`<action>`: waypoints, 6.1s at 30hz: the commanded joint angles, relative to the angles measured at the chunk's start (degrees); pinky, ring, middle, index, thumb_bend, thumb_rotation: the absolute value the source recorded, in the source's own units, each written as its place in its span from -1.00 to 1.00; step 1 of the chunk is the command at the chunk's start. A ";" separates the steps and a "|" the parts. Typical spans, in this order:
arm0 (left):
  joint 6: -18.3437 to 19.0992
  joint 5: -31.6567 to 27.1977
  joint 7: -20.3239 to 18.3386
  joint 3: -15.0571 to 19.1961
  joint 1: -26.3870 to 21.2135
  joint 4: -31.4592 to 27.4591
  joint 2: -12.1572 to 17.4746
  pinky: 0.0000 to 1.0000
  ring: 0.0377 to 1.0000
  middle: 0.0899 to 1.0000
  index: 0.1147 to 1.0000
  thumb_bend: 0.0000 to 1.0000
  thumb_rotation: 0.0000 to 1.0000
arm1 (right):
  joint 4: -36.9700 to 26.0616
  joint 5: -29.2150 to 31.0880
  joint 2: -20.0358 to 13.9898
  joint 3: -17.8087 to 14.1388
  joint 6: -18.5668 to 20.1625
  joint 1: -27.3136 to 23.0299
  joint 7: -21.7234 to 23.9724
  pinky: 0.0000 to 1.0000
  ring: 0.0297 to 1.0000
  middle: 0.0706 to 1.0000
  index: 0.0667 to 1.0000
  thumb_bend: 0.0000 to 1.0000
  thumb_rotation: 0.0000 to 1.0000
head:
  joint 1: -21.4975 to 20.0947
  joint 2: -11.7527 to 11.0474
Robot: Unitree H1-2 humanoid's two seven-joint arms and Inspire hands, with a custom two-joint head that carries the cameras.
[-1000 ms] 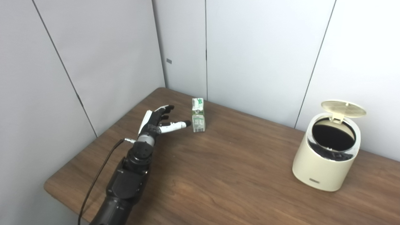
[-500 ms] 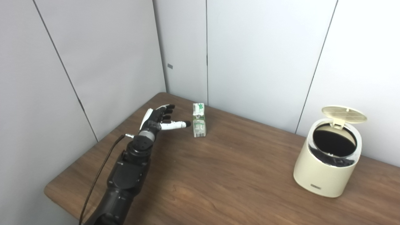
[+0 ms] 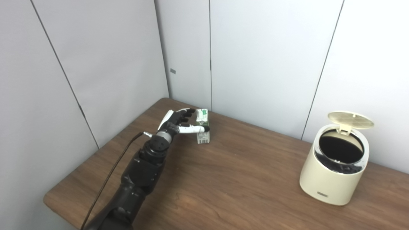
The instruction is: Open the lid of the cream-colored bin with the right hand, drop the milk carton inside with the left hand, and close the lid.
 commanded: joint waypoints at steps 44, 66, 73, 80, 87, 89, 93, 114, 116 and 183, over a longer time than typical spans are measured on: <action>-11.75 20.07 12.67 -9.49 -7.37 7.69 2.47 -0.18 -0.13 -0.10 -0.16 0.02 -1.00 | -1.88 -0.63 -0.54 0.28 -2.06 0.71 1.06 -0.36 0.09 0.21 0.11 0.70 0.70 | -2.33 1.23; -19.93 25.25 16.64 -10.39 -5.79 3.93 3.32 -0.31 -0.16 -0.14 -0.17 0.01 -1.00 | -0.01 -1.23 1.15 1.95 -2.90 0.11 0.30 -0.19 0.28 0.35 0.25 0.18 0.61 | -6.88 1.39; -18.79 28.03 16.40 -10.28 -4.18 -2.94 2.56 -0.27 -0.14 -0.15 -0.17 0.01 -1.00 | -0.06 -1.93 1.59 3.23 -1.14 -0.34 0.59 -0.12 0.33 0.42 0.35 -0.26 0.58 | -9.71 1.74; -16.59 30.47 16.28 -10.03 -3.24 -11.48 1.13 -0.36 -0.21 -0.12 -0.16 0.01 -1.00 | -1.49 -7.31 1.66 5.05 -0.29 -0.18 -1.07 -0.16 0.28 0.37 0.32 -0.60 0.51 | -12.13 1.73; -23.89 31.35 18.68 -10.21 -2.42 -17.33 -0.72 -0.39 -0.19 -0.13 -0.16 0.01 -1.00 | -1.08 -9.20 2.38 5.90 -0.69 -0.40 -1.91 -0.13 0.29 0.36 0.32 -0.72 0.45 | -15.55 1.96; -25.76 31.94 18.73 -10.44 -2.50 -17.90 -0.73 -0.45 -0.26 -0.09 -0.14 0.00 -1.00 | -1.13 -9.88 2.69 6.17 0.58 -0.59 -1.91 -0.10 0.31 0.38 0.34 -0.75 0.43 | -16.66 1.93; -30.68 32.72 18.99 -10.70 -3.05 -17.52 -0.96 -0.29 -0.14 -0.12 -0.20 0.01 -1.00 | 0.02 -12.46 2.97 6.59 1.79 -1.53 -2.84 -0.07 0.30 0.37 0.33 -0.81 0.26 | -18.18 1.89; -45.77 34.17 21.22 -14.24 -3.13 -21.88 -4.84 -0.15 -0.07 -0.14 -0.22 0.01 -1.00 | -4.59 -18.24 7.76 9.95 8.81 -1.04 -4.87 0.15 0.39 0.45 0.48 -0.59 -1.00 | -27.93 2.21; -45.77 33.82 20.99 -15.03 -3.10 -23.03 -4.98 -0.14 -0.06 -0.15 -0.22 0.01 -1.00 | -4.68 -18.31 7.78 10.23 8.97 -1.03 -4.96 0.17 0.40 0.46 0.48 -0.57 -1.00 | -28.35 2.28; -45.82 46.41 58.48 -49.20 -21.69 10.19 -7.25 -0.15 -0.06 -0.17 -0.21 0.01 -1.00 | 2.90 -20.74 12.02 15.69 5.95 -1.36 -9.29 0.32 0.51 0.55 0.52 -0.53 -0.66 | -41.12 2.51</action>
